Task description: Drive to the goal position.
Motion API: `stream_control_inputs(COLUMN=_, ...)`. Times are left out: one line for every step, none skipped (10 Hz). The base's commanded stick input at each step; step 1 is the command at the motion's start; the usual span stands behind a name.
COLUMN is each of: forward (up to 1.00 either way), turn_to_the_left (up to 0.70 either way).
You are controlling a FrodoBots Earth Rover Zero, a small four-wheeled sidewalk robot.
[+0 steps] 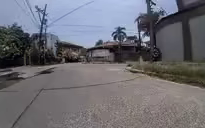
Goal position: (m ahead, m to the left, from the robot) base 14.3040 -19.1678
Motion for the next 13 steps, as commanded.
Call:
stream_control_inputs(forward=1.00, turn_to_the_left=0.00)
stream_control_inputs(forward=1.00, turn_to_the_left=0.00)
stream_control_inputs(forward=1.00, turn_to_the_left=0.00)
stream_control_inputs(forward=1.00, turn_to_the_left=0.00)
stream_control_inputs(forward=1.00, turn_to_the_left=0.00)
stream_control_inputs(forward=1.00, turn_to_the_left=0.00)
stream_control_inputs(forward=1.00, turn_to_the_left=0.00)
stream_control_inputs(forward=1.00, turn_to_the_left=0.00)
stream_control_inputs(forward=1.00, turn_to_the_left=0.00)
stream_control_inputs(forward=1.00, turn_to_the_left=0.00)
stream_control_inputs(forward=1.00, turn_to_the_left=0.00)
stream_control_inputs(forward=1.00, turn_to_the_left=0.00)
stream_control_inputs(forward=1.00, turn_to_the_left=0.00)
